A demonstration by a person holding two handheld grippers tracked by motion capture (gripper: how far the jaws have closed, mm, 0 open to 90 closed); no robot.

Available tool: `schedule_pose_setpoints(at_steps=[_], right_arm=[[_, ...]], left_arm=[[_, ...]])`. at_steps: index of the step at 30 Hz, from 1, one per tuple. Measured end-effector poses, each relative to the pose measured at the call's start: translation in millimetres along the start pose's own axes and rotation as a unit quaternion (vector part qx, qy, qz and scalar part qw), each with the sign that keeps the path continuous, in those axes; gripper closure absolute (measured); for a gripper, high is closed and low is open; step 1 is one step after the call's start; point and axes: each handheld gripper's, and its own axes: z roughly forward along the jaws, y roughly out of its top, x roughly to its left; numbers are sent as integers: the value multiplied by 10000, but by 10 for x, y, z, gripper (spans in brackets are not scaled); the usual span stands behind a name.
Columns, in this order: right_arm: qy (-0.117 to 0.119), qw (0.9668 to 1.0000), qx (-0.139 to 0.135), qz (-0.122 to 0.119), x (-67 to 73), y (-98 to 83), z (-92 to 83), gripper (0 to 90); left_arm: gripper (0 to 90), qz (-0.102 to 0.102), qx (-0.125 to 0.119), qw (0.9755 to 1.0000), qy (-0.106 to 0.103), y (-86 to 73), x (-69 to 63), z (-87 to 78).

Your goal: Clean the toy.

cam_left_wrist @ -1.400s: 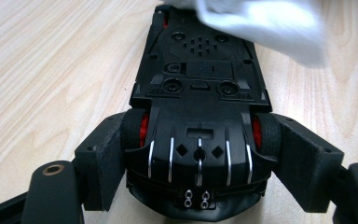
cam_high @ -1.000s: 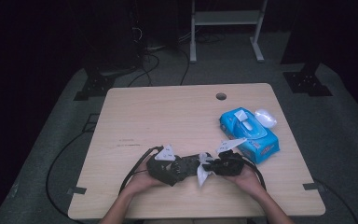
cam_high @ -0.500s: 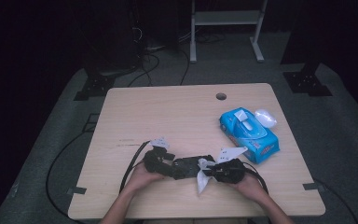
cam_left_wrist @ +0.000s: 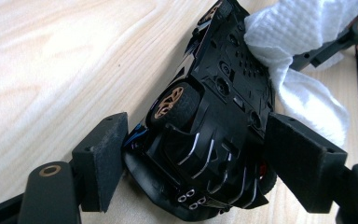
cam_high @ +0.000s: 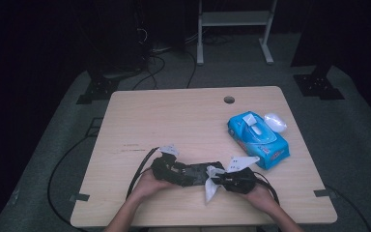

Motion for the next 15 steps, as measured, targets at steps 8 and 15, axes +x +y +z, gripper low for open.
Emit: schedule_pose_setpoints(at_steps=[8, 15], right_arm=[[-8, 10000, 34, 86, -29, -6, -95, 807], [-305, 9988, -183, 330, -188, 38, -296, 789]], left_arm=[[232, 865, -130, 9947, 533, -8, -213, -8], [236, 1497, -113, 9849, 861, -19, -321, -23]])
